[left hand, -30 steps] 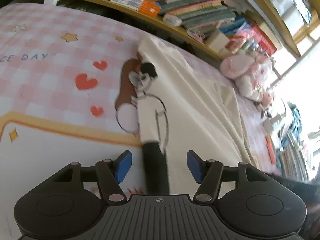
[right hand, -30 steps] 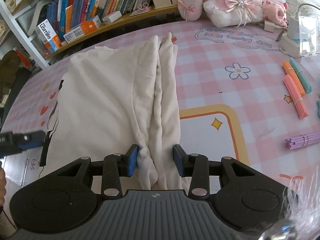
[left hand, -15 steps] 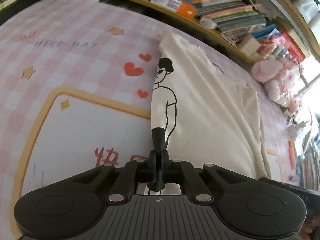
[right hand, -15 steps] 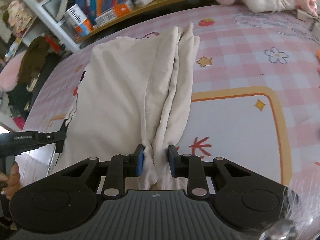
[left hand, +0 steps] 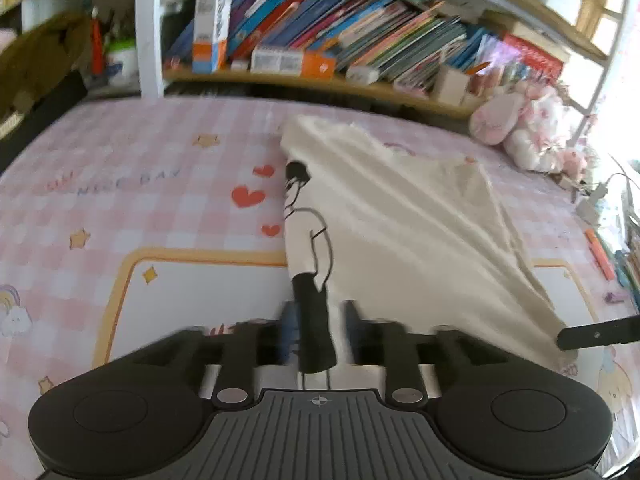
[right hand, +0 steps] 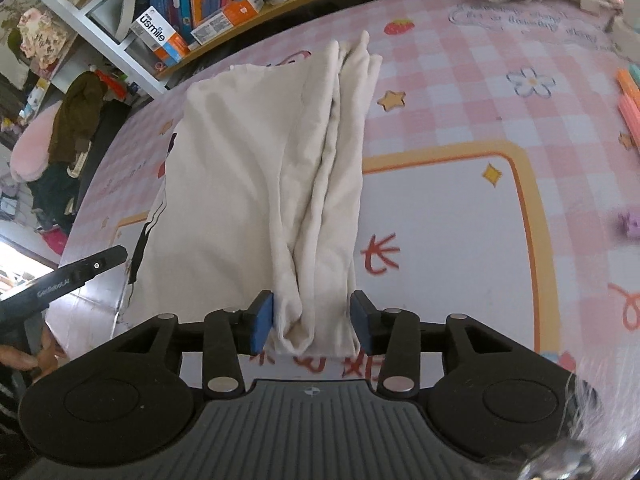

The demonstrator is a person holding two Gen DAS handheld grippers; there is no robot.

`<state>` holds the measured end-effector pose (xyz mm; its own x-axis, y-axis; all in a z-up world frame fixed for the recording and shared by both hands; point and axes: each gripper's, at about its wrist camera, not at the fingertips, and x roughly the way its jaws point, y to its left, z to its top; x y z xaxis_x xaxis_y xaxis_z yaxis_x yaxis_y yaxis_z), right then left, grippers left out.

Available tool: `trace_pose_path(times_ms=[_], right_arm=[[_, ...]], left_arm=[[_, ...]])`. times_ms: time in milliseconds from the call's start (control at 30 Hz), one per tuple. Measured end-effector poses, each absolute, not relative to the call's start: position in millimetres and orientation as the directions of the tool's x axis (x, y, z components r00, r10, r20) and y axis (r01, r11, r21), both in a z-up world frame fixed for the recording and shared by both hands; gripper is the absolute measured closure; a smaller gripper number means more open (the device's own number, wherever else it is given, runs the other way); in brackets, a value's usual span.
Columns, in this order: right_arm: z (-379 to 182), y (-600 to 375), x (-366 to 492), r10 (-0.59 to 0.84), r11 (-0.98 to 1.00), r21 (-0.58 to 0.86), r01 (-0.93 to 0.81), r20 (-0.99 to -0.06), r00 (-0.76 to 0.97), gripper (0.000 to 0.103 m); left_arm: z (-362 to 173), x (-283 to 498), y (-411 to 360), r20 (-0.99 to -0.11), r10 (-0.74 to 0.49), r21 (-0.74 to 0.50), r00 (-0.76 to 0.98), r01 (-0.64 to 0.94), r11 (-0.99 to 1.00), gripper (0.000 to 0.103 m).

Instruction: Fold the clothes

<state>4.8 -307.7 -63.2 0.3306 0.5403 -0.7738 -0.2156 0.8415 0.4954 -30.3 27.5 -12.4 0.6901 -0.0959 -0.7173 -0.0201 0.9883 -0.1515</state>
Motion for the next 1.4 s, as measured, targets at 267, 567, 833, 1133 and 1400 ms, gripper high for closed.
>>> trace_pose_path(times_ms=[267, 567, 833, 1133, 1400], right_arm=[[-72, -324, 4, 0.557, 0.811, 0.584, -0.030, -0.756, 0.344, 0.062], [-71, -319, 7, 0.574, 0.794, 0.607, -0.003, -0.749, 0.329, 0.046], [-72, -309, 15, 0.548, 0.825, 0.563, -0.046, -0.777, 0.310, 0.075], [-31, -316, 20, 0.681, 0.716, 0.691, -0.101, -0.658, 0.322, 0.090], [-12, -311, 22, 0.702, 0.690, 0.716, -0.109, -0.624, 0.344, 0.090]], left_arm=[[-7, -41, 14, -0.700, -0.133, -0.156, 0.702, 0.031, 0.987, 0.017], [-13, -56, 0, -0.714, -0.142, -0.114, 0.686, 0.086, 0.990, 0.017], [-18, -66, -30, -0.700, -0.188, -0.007, 0.689, 0.257, 0.966, 0.017], [-33, -73, -74, -0.690, -0.168, 0.206, 0.704, 0.414, 0.887, 0.011], [-56, -64, -99, -0.676, -0.049, 0.388, 0.735, 0.412, 0.824, 0.010]])
